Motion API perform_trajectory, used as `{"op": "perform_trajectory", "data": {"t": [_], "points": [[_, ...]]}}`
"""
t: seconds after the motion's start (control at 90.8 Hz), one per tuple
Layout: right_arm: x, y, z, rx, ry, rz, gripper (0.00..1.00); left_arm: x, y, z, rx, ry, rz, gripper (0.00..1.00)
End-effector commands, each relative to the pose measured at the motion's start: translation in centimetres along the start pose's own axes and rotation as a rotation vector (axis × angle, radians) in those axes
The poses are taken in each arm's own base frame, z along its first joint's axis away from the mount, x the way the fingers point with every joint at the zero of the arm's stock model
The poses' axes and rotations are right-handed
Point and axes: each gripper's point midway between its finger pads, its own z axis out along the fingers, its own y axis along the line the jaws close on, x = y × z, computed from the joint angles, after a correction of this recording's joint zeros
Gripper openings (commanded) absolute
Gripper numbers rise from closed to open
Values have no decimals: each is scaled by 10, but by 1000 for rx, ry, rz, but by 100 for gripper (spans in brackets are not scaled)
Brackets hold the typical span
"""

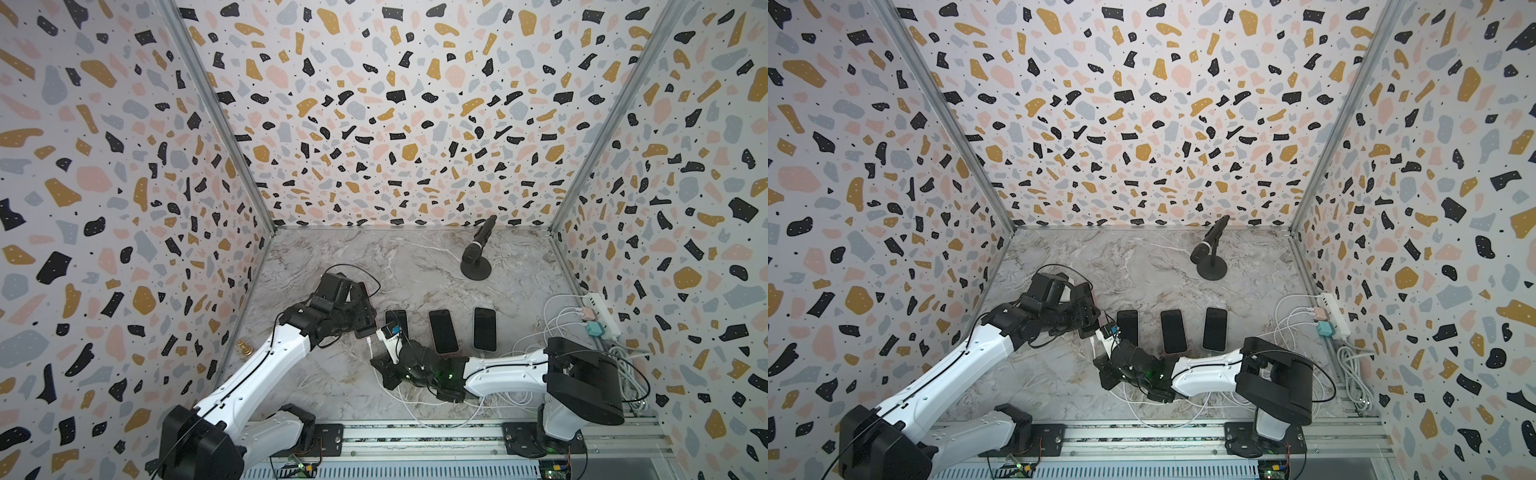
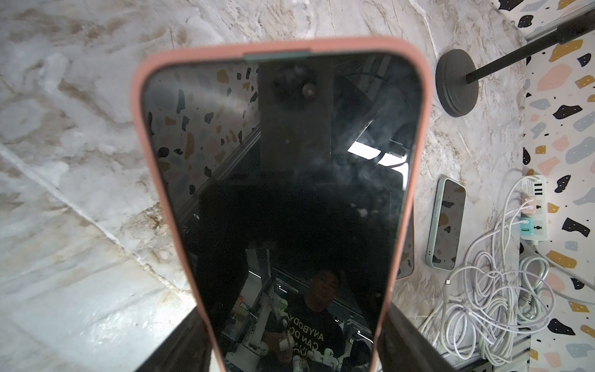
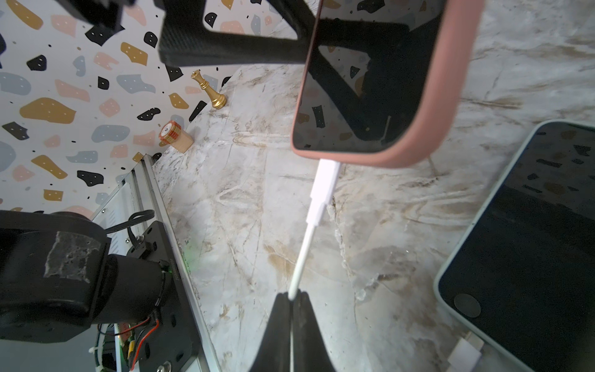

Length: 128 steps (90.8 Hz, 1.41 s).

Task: Unplug the charging cable from the phone
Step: Remove the charging cable from the phone.

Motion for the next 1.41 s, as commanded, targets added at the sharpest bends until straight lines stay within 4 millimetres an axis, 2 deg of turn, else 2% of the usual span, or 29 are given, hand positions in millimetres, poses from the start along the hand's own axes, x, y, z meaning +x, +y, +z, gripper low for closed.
{"op": "perform_trajectory", "data": {"t": [0.0,0.297,1.211,1.398], "points": [[0,3,4,-14,-2,-2,0,-18,-17,-10,86,-79,1,1],[10,-1,7,-24,12,2,0,-23,-21,-14,112,-103,3,0],[32,-3,0,-41,54,-24,0,-33,-9,-26,41,-160,22,0],[41,-7,8,-26,95,-34,0,-36,-6,-28,13,-168,30,0]]}}
